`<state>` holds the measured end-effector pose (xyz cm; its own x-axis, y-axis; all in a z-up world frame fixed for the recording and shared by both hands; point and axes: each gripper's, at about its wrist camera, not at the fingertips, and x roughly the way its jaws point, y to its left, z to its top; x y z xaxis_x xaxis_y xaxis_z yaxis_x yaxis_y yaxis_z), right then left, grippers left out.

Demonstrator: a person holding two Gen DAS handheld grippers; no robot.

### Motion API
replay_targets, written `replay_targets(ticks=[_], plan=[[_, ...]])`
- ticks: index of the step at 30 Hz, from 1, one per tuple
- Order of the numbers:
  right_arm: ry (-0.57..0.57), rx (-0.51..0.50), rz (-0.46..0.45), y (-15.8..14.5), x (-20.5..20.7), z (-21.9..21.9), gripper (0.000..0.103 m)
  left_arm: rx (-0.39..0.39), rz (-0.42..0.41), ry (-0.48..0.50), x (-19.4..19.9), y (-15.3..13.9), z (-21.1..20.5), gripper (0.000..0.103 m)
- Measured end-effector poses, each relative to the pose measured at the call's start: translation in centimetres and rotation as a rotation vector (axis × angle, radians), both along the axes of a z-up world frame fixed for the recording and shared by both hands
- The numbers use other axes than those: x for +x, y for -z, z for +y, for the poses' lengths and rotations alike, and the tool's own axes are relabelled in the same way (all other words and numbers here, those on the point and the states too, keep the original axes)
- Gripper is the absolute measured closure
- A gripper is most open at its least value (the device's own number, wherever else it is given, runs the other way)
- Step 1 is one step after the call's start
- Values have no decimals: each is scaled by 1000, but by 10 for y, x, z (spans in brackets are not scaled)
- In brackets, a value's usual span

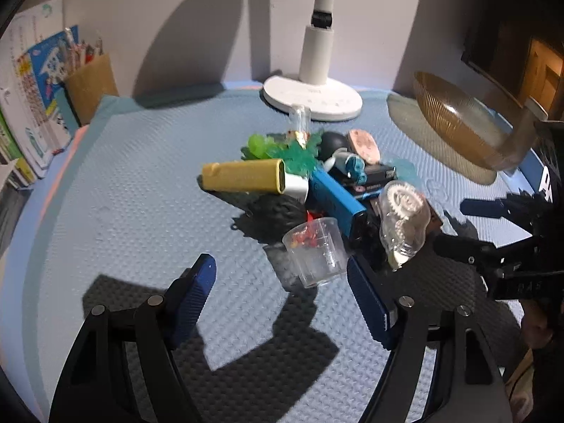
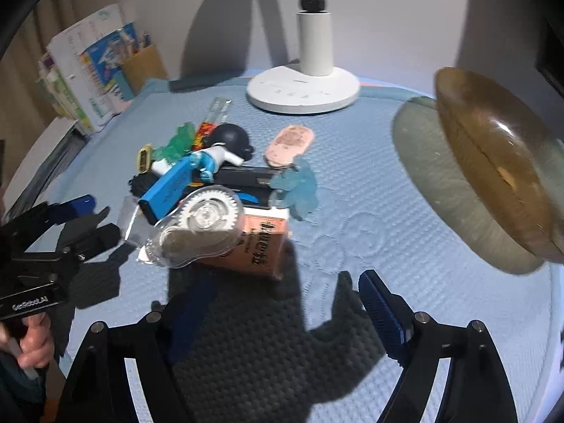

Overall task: Organize rigid objects
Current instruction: 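Grasp the clear measuring cup with the left tool while the right tool grasps the pink box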

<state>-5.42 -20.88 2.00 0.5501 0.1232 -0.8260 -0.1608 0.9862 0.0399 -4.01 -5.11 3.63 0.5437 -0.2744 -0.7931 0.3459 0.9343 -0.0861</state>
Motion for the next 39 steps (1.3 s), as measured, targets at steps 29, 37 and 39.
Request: replay_targets(ticks=[29, 37, 39], plan=[[-199, 67, 17, 13, -31, 48, 37, -88, 18, 60, -8, 4, 16, 70], [-77, 50, 18, 13, -55, 47, 37, -62, 53, 70, -17, 15, 29, 70], [50, 93, -7, 10, -57, 33, 37, -64, 55, 66, -18, 16, 30, 70]])
